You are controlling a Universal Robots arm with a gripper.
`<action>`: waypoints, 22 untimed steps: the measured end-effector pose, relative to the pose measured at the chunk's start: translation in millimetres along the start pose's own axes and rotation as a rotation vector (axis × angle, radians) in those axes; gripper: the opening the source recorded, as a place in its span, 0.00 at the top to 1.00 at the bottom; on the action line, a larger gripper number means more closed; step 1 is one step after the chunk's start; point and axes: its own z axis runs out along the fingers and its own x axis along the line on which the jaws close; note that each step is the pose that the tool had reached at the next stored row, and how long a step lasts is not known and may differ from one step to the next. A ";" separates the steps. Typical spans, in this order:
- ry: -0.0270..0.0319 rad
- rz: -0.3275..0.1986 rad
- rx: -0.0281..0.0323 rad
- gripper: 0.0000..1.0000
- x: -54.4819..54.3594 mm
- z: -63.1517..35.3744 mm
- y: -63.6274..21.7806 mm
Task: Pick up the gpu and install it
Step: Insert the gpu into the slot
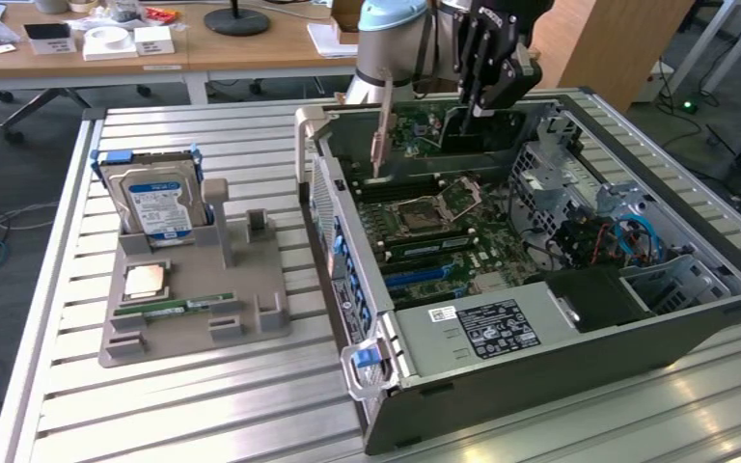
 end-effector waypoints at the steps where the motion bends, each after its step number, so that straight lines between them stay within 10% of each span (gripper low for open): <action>1: -0.0001 0.000 0.0011 0.74 0.0 1.0 0.0; 22: -0.0003 0.000 0.0059 0.74 0.0 14.7 -2.6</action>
